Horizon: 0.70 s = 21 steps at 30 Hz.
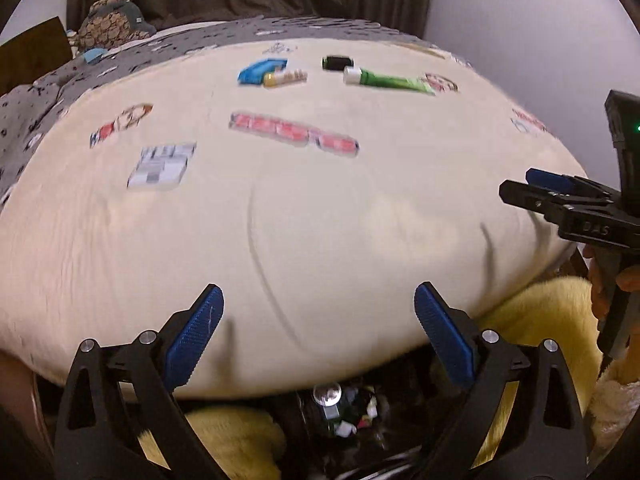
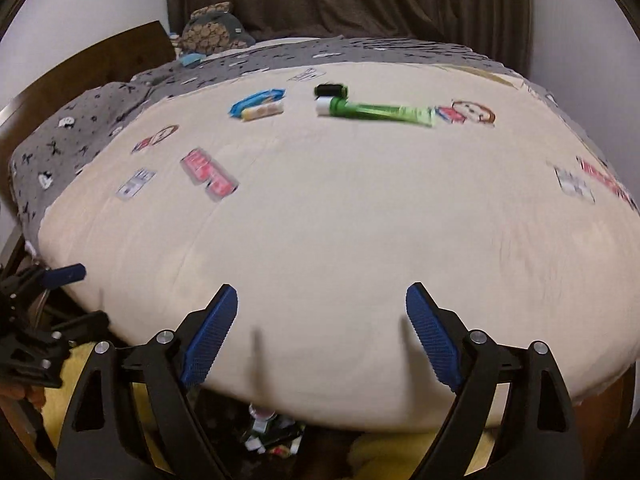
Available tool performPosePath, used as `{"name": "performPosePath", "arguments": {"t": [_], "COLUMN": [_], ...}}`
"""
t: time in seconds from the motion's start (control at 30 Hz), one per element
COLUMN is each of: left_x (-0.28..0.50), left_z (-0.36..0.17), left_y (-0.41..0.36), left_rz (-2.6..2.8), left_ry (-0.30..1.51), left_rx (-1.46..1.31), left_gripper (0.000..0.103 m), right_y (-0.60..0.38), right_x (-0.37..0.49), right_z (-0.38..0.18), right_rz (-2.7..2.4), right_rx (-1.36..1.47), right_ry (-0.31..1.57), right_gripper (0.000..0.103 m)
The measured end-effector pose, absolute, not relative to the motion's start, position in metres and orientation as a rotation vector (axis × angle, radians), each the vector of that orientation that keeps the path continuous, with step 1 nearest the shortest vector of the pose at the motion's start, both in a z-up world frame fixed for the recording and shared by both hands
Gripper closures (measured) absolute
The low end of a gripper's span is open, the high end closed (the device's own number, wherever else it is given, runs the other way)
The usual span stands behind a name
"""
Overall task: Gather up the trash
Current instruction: 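Grasp the yellow-capped white tube with the left tool while the right tool grasps the green tube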
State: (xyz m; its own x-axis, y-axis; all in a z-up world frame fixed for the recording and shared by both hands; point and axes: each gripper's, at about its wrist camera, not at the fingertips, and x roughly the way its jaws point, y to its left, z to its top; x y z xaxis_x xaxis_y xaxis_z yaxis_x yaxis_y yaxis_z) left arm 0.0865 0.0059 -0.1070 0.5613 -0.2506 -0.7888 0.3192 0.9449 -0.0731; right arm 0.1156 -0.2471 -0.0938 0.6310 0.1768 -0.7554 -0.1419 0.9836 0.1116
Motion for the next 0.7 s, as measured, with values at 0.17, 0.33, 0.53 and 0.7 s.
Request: {"name": "performPosePath", "arguments": {"t": [0.17, 0.33, 0.53, 0.7], "left_x": [0.145, 0.214, 0.280, 0.324], "left_z": [-0.099, -0.097, -0.106, -0.111], "left_y": [0.005, -0.008, -0.031, -0.050], "left_rz": [-0.325, -0.293, -0.303, -0.334], "left_ry": [0.920, 0.900, 0.905, 0.897], "left_rx": [0.080, 0.125, 0.159, 0.196], "left_gripper": [0.012, 0.012, 0.013, 0.016], "right_y": [-0.255, -0.260, -0.250, -0.241], "right_x": [0.170, 0.235, 0.288, 0.325], "right_z": [-0.088, -0.097, -0.106, -0.115], "right_rz": [0.150, 0.153, 0.105, 0.107], "right_rx": [-0.001, -0.048, -0.180, -0.262], "right_ry": [0.859, 0.862, 0.836, 0.849], "right_gripper": [0.016, 0.016, 0.016, 0.016]}}
